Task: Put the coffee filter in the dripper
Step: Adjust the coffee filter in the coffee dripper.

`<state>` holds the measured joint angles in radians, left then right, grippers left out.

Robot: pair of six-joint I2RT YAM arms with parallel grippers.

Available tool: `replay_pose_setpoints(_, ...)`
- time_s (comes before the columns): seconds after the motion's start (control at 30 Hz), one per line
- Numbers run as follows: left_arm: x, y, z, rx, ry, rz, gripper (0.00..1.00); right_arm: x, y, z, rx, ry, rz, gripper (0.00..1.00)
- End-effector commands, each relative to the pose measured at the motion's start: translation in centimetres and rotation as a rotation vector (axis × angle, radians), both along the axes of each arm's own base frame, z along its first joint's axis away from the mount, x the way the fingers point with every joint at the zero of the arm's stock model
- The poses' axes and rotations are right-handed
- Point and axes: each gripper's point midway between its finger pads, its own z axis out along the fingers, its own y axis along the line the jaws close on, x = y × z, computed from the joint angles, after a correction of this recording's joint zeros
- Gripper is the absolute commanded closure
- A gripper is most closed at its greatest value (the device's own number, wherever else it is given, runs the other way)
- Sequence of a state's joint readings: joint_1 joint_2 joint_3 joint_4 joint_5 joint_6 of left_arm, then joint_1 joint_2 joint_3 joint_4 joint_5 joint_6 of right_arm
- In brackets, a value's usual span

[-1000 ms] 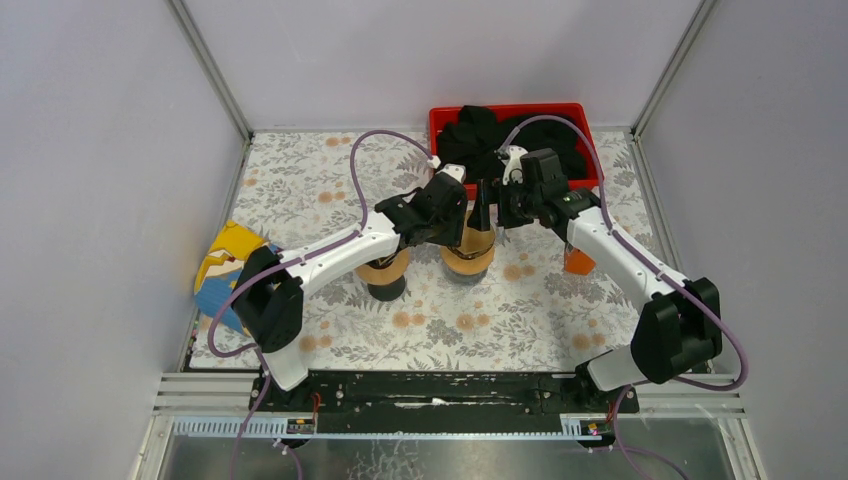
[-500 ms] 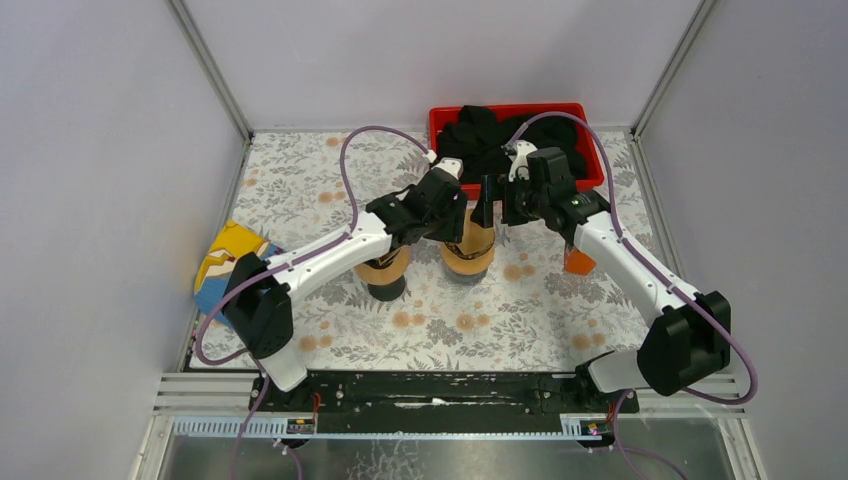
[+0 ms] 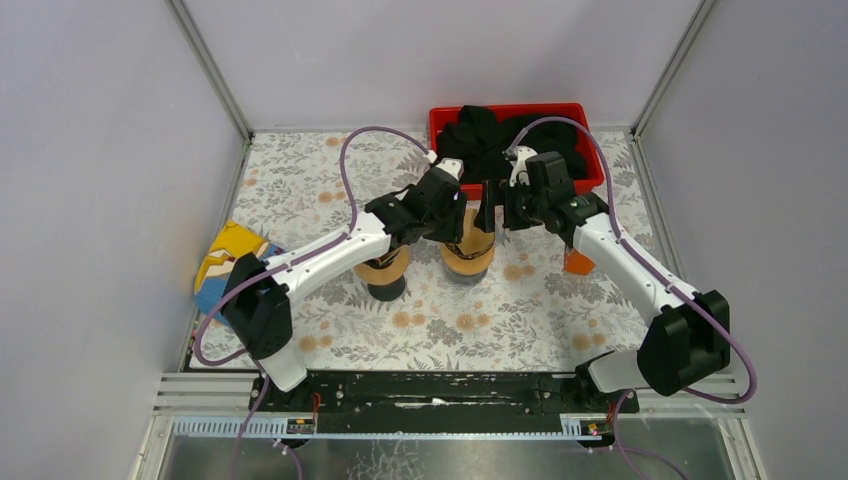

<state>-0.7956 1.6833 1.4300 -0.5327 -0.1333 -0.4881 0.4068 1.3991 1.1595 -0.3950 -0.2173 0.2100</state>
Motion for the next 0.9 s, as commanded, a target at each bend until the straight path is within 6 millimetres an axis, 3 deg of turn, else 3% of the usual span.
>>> replay_pose_setpoints(0.0,-0.2,0.2,1.6,-0.04,-0.02,-0.006,0.46,-0.2,-0.5,0.6,-0.007,-0.025,-0.024,0.05)
replay_pose_setpoints(0.87,-1.1,1.1,-2.1,0.035,0.052,-0.001,0.56,0.0,-1.8,-3.4,-0.086,0.042,-0.079,0.06)
